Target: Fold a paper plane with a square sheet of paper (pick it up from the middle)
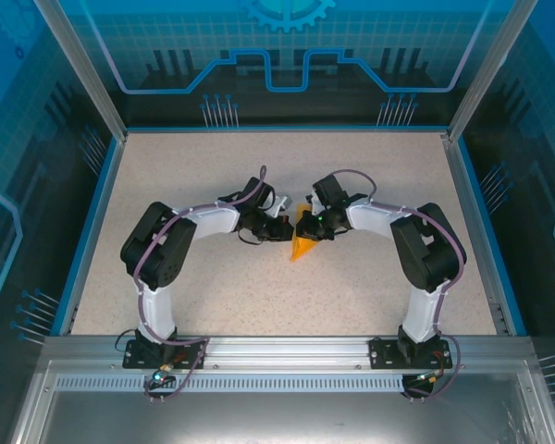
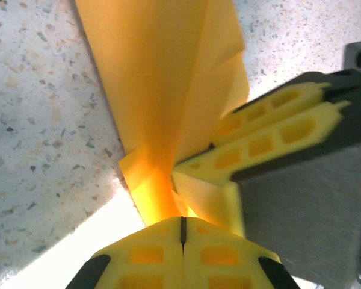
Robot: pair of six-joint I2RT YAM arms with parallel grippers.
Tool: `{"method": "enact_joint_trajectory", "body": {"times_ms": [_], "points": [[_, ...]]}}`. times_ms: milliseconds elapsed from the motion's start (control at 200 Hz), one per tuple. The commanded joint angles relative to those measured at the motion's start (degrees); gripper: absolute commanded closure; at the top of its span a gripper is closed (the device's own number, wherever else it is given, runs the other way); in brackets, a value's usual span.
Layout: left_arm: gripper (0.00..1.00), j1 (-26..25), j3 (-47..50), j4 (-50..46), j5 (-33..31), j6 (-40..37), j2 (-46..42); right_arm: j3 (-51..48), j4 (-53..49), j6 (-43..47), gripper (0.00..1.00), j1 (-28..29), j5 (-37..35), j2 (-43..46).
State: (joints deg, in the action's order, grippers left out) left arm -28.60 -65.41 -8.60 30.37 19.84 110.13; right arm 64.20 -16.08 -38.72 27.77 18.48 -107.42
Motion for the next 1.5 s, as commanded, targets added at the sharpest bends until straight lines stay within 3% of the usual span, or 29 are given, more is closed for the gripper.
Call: {"method": "enact_joint_trajectory", "body": {"times_ms": [0,260,625,1115,1330,1496], "points": [[0.96,0.33,1.91,0.16,0.32,1.12,-2.94,1.45,-1.41,0.93,0.89,0.53,0.75,-1.38],[0.85,-1.69,3.78,1.17,-0.44,1.02,-2.81,1.67,-1.32,0.93,0.88,0.5,1.17,-1.83],[0.79,-3.53,3.94,2.0,-4.02,1.04,-1.01,1.52,-1.41,1.1,0.87,0.56,1.64,-1.83],[0.87,-4.7,2.83,0.92,-6.45,0.14,0.96,1.1,-0.9,0.92,0.86,0.55,2.35,-1.59],[0.96,-4.74,2.08,-0.77,-8.13,-0.49,1.95,0.75,-0.62,0.93,0.8,0.4,2.44,-0.8],[0.97,-4.92,1.69,-1.58,-8.23,-0.94,2.62,0.32,-0.2,0.94,0.73,-0.07,2.52,0.46]]}}
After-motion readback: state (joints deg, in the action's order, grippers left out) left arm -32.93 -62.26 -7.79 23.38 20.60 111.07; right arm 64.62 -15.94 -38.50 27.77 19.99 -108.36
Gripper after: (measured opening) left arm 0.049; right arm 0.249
